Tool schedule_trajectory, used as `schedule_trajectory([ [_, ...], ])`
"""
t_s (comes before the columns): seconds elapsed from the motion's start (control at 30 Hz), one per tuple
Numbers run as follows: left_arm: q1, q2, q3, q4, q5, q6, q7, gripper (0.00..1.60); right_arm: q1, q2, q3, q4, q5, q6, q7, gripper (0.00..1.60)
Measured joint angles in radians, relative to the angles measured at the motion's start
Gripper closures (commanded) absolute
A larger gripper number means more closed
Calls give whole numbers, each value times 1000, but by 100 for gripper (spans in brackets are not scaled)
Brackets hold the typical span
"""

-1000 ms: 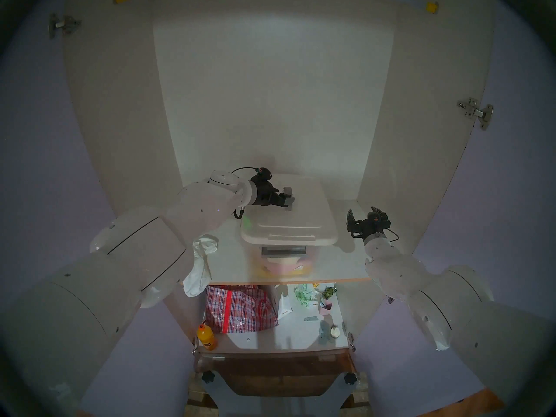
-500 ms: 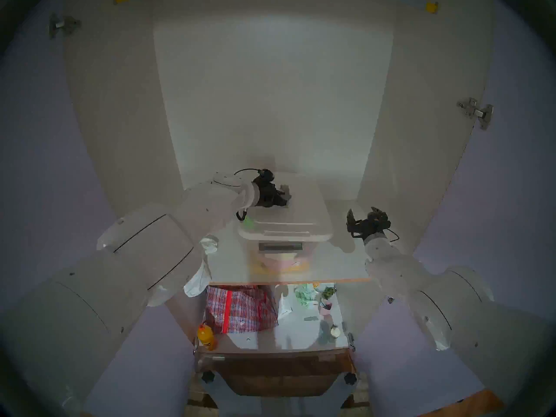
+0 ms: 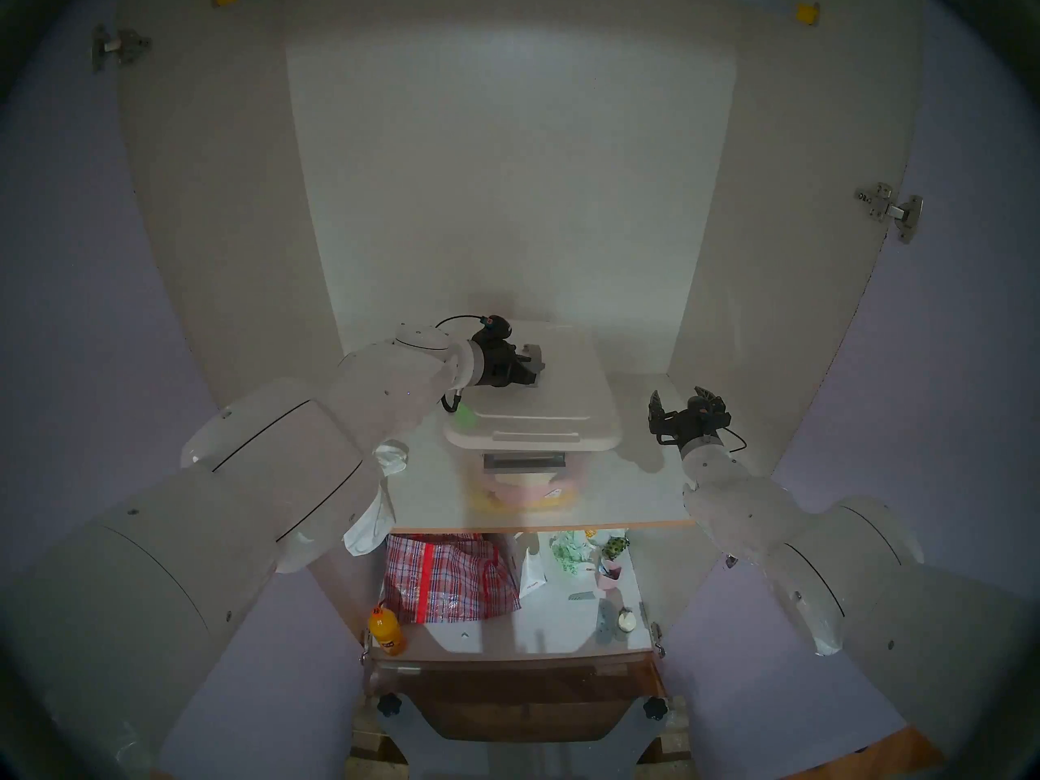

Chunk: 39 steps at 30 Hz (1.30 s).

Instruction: Take clothing out of the storage bin and put the lid back on the bin

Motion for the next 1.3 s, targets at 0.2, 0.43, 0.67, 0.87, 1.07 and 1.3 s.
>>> schedule_trajectory([
  [0.2,16,18,-26,-23,-8,-11,-11,160,0,0,1,0,-1,0,0,0],
  [0.43,46,47,-75,-45,-26,-20,-21,160,0,0,1,0,-2,0,0,0],
  [0.67,68,68,-84,-67,-27,-21,-24,160,0,0,2,0,-2,0,0,0],
  [0.87,71,70,-82,-67,-29,-3,-22,160,0,0,3,0,-3,0,0,0],
  [1.07,65,71,-75,-66,-28,15,-26,160,0,0,4,0,-4,0,0,0],
  [1.3,28,72,-7,-64,0,55,-40,160,0,0,5,0,-4,0,0,0],
])
